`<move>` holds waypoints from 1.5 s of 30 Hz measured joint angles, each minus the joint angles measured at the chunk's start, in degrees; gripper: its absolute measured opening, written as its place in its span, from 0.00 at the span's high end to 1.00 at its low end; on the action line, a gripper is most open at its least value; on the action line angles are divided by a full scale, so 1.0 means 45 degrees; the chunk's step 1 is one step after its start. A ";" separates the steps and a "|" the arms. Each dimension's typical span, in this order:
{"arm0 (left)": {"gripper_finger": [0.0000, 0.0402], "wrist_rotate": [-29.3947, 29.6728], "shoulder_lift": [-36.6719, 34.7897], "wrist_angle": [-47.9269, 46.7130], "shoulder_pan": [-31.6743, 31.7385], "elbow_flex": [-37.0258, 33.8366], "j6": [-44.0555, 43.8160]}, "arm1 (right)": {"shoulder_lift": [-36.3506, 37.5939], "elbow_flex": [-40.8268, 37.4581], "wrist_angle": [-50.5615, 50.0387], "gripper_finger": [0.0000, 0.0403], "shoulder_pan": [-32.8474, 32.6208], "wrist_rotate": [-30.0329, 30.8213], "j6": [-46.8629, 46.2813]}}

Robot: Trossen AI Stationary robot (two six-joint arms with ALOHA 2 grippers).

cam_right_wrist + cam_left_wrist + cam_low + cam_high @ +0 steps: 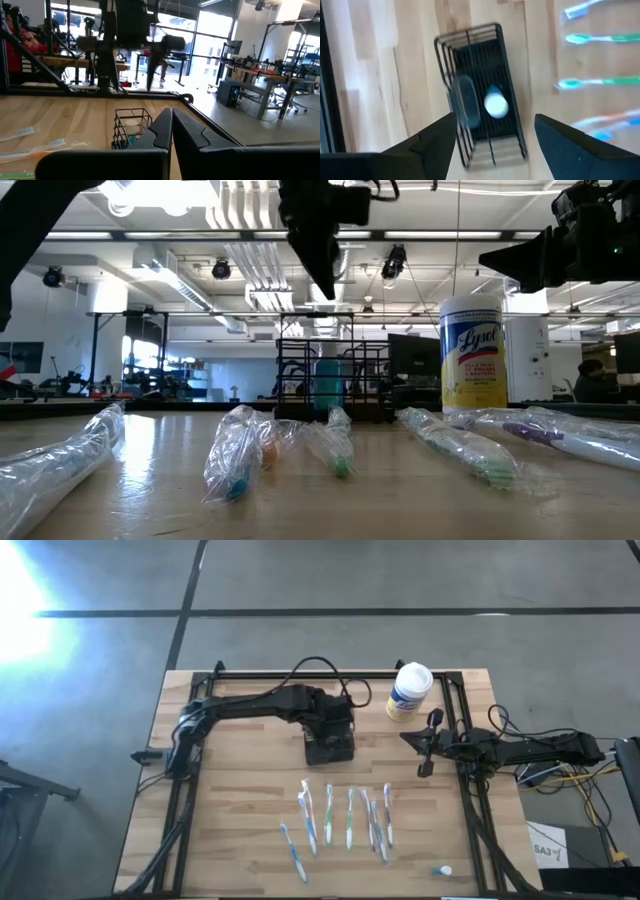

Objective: Pick & Place toothbrushing station
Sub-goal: Adjust the black wire organizer

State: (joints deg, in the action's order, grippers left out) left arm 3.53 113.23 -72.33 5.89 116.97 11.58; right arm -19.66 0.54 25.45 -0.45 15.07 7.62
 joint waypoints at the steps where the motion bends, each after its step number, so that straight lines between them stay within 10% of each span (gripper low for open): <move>1: 0.33 0.0000 -0.0256 -0.0266 -0.0044 -0.0005 -0.0215 | 0.0000 0.0000 0.0000 0.98 -0.0001 -0.0004 -0.0004; 9: 0.44 -0.0117 -0.3818 0.0926 -0.0647 -0.2711 -0.1470 | -0.0015 0.0000 -0.0023 0.98 -0.0005 0.0000 -0.0092; 17: 0.95 -0.0066 -0.9194 0.8276 -0.1119 -1.1764 -0.4453 | -0.0328 0.0005 -0.0779 0.98 -0.0001 -0.0010 -0.1458; 26: 0.99 -0.0153 -1.0797 1.6087 -0.1148 -1.9894 -0.8604 | -0.2809 0.0005 -0.1175 0.98 -0.0003 -0.0115 -0.4282; 31: 0.98 0.1664 -1.0225 1.8190 -0.1151 -2.0950 -0.9353 | -0.4727 0.0348 -0.0935 0.98 0.0044 0.1967 -0.6747; 45: 0.99 0.1871 -0.6859 1.7754 -0.1087 -1.8974 -0.8909 | -1.1566 0.3627 -0.0860 0.98 0.0560 0.2456 -0.6960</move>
State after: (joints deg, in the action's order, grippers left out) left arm 11.95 82.36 7.56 1.00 31.58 -28.51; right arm -71.71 16.86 21.58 2.07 26.12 -23.70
